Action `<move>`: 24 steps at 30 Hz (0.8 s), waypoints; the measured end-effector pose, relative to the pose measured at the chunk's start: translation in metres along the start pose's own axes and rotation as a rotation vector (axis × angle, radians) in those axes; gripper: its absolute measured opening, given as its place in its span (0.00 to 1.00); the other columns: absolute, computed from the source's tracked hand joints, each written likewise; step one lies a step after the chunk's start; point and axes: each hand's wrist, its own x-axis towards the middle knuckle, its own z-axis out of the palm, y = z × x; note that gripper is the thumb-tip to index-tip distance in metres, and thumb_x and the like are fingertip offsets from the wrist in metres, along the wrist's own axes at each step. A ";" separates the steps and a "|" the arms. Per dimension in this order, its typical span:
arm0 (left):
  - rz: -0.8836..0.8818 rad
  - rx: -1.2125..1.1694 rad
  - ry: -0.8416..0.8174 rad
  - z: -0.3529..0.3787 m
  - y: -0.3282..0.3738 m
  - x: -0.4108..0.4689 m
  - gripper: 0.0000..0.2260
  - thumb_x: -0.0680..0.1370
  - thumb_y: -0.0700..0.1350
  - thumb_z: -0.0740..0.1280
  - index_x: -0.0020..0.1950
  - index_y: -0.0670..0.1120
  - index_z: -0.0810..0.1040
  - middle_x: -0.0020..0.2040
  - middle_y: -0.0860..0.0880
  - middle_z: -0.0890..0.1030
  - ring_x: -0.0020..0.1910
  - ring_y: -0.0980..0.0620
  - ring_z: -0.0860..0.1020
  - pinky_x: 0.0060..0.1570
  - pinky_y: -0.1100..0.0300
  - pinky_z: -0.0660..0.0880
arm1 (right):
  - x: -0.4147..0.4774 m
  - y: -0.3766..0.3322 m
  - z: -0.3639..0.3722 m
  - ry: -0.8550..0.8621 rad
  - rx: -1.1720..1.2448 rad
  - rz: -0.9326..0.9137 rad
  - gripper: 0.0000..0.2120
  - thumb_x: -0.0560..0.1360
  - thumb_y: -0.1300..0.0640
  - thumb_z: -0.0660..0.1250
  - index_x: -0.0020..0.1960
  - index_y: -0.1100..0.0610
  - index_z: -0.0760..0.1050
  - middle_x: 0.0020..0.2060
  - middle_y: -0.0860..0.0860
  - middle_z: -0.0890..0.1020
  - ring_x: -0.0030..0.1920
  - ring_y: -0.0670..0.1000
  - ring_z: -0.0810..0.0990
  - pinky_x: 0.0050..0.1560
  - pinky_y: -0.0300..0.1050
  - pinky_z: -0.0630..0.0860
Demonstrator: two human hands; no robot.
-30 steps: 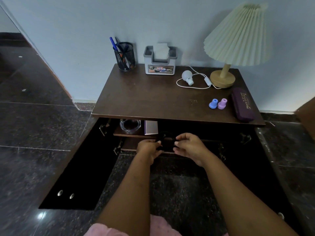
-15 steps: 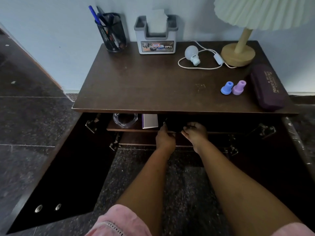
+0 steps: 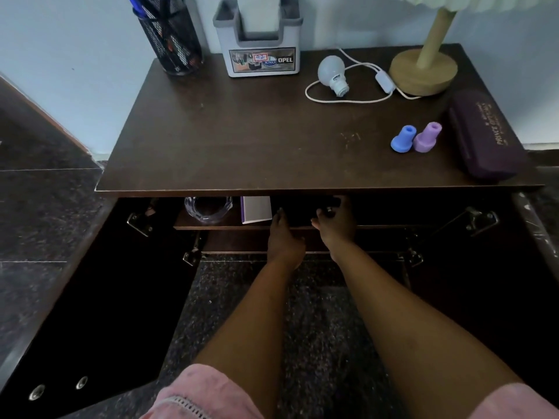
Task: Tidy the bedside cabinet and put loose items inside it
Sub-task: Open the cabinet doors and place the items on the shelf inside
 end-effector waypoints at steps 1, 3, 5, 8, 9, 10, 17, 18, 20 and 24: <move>0.001 -0.002 0.004 -0.001 0.000 -0.001 0.35 0.74 0.34 0.63 0.77 0.45 0.50 0.78 0.45 0.54 0.75 0.46 0.58 0.68 0.59 0.61 | -0.001 -0.001 0.001 -0.005 -0.052 -0.038 0.21 0.77 0.65 0.64 0.68 0.58 0.64 0.62 0.58 0.75 0.56 0.58 0.79 0.55 0.54 0.78; 0.017 -0.011 0.010 -0.004 0.001 -0.002 0.36 0.74 0.33 0.63 0.78 0.46 0.49 0.78 0.46 0.54 0.74 0.45 0.60 0.65 0.60 0.63 | -0.004 0.000 0.004 -0.037 -0.133 -0.099 0.20 0.77 0.65 0.63 0.68 0.58 0.65 0.64 0.57 0.74 0.61 0.59 0.76 0.59 0.54 0.76; 0.052 -0.003 0.013 -0.006 0.001 -0.004 0.37 0.74 0.34 0.62 0.78 0.49 0.47 0.78 0.47 0.53 0.72 0.44 0.64 0.60 0.60 0.66 | -0.007 0.003 0.004 -0.074 -0.196 -0.119 0.22 0.78 0.65 0.62 0.70 0.56 0.65 0.66 0.56 0.72 0.64 0.58 0.73 0.61 0.50 0.73; 0.109 0.166 0.015 -0.008 0.000 -0.008 0.38 0.75 0.35 0.61 0.77 0.53 0.45 0.79 0.50 0.48 0.71 0.44 0.66 0.59 0.53 0.71 | -0.012 0.009 0.005 -0.184 -0.290 -0.153 0.27 0.78 0.67 0.58 0.74 0.53 0.59 0.68 0.57 0.72 0.64 0.55 0.74 0.62 0.48 0.72; 0.113 0.254 0.005 -0.009 0.000 -0.009 0.37 0.75 0.35 0.61 0.77 0.53 0.46 0.79 0.52 0.46 0.73 0.45 0.63 0.62 0.51 0.71 | -0.014 0.010 0.005 -0.206 -0.332 -0.179 0.28 0.78 0.68 0.57 0.75 0.52 0.57 0.69 0.57 0.70 0.65 0.54 0.73 0.63 0.47 0.71; 0.110 0.335 -0.018 -0.009 0.000 -0.009 0.36 0.75 0.35 0.61 0.77 0.52 0.48 0.78 0.53 0.45 0.74 0.46 0.61 0.63 0.50 0.70 | -0.015 0.011 0.006 -0.215 -0.379 -0.209 0.29 0.78 0.69 0.57 0.76 0.52 0.55 0.71 0.56 0.67 0.68 0.55 0.70 0.66 0.47 0.69; 0.071 0.400 -0.076 -0.010 0.001 -0.010 0.36 0.76 0.39 0.64 0.78 0.50 0.47 0.78 0.52 0.49 0.74 0.47 0.61 0.65 0.48 0.69 | -0.014 0.017 0.005 -0.248 -0.788 -0.339 0.36 0.77 0.67 0.57 0.77 0.51 0.42 0.78 0.50 0.45 0.77 0.58 0.48 0.74 0.50 0.53; 0.079 0.392 -0.053 -0.010 0.002 -0.010 0.36 0.76 0.40 0.64 0.78 0.50 0.47 0.78 0.52 0.50 0.74 0.47 0.61 0.65 0.49 0.70 | -0.014 0.017 0.005 -0.253 -0.796 -0.348 0.36 0.77 0.67 0.57 0.78 0.51 0.42 0.78 0.51 0.45 0.77 0.58 0.49 0.74 0.50 0.52; 0.077 0.389 0.024 -0.010 0.004 -0.012 0.35 0.76 0.40 0.64 0.78 0.50 0.49 0.78 0.52 0.52 0.73 0.47 0.62 0.61 0.48 0.71 | -0.014 0.017 0.003 -0.273 -0.828 -0.380 0.36 0.77 0.66 0.58 0.78 0.53 0.43 0.78 0.52 0.47 0.76 0.58 0.50 0.74 0.49 0.51; 0.093 0.550 0.268 -0.012 0.006 -0.012 0.27 0.75 0.43 0.64 0.74 0.47 0.61 0.74 0.48 0.61 0.68 0.45 0.63 0.53 0.50 0.72 | -0.014 0.017 0.004 -0.272 -0.898 -0.420 0.34 0.77 0.61 0.60 0.77 0.54 0.46 0.77 0.53 0.52 0.75 0.60 0.52 0.74 0.50 0.51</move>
